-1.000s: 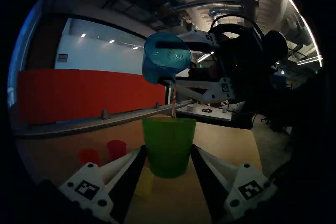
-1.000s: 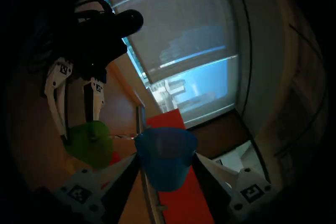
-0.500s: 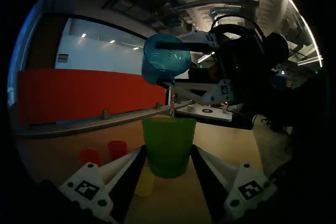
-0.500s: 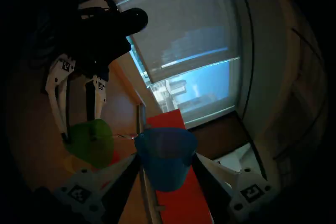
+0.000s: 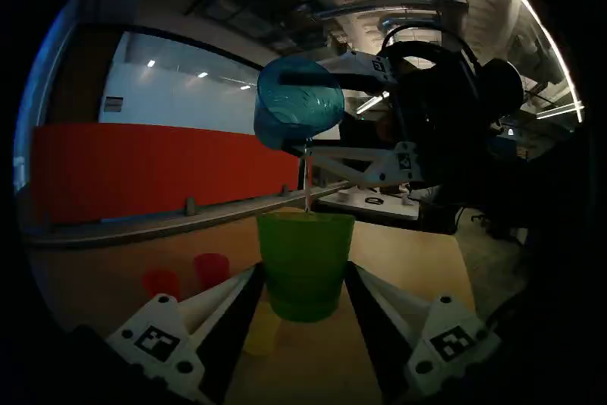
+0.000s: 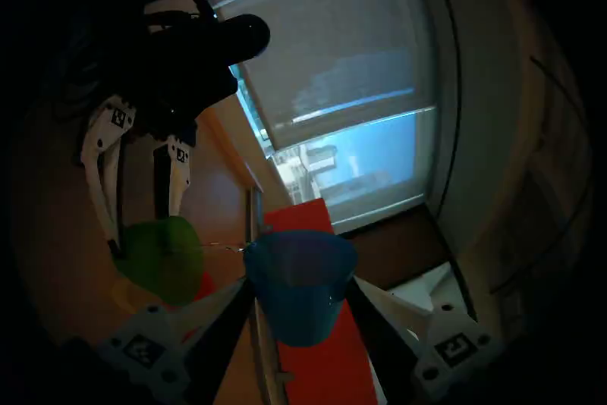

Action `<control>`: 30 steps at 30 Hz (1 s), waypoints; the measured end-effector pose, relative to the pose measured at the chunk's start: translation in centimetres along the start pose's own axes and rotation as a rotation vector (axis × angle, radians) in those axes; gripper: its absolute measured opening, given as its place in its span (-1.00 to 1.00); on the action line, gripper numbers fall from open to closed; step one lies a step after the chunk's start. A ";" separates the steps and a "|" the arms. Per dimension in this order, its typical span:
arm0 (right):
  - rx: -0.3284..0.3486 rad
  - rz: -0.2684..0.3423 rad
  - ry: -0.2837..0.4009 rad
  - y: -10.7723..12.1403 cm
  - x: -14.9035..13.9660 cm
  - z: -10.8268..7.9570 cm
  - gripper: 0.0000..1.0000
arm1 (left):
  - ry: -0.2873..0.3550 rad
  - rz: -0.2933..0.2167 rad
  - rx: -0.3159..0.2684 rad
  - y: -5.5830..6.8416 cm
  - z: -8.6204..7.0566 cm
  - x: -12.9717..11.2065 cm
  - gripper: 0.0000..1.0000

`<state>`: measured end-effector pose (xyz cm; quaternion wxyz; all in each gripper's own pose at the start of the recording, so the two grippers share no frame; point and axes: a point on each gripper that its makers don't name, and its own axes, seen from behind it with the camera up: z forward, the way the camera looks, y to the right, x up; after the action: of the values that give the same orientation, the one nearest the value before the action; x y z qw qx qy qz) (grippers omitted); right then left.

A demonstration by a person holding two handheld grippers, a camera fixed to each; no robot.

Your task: Pour water

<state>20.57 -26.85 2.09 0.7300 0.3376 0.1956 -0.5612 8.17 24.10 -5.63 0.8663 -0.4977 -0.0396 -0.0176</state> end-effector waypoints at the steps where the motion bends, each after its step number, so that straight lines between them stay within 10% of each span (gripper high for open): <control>1: 0.000 -0.001 0.000 0.0 0.0 0.0 0.72 | 0.000 0.000 0.000 0.0 0.0 0.0 0.52; 30: 0.006 -0.075 0.003 0.1 0.6 0.0 0.72 | 0.001 0.002 -0.002 0.2 0.3 0.1 0.51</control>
<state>20.86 -27.26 1.76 0.7073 0.3329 0.2075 -0.5881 8.29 24.43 -5.68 0.8657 -0.4987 -0.0386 -0.0169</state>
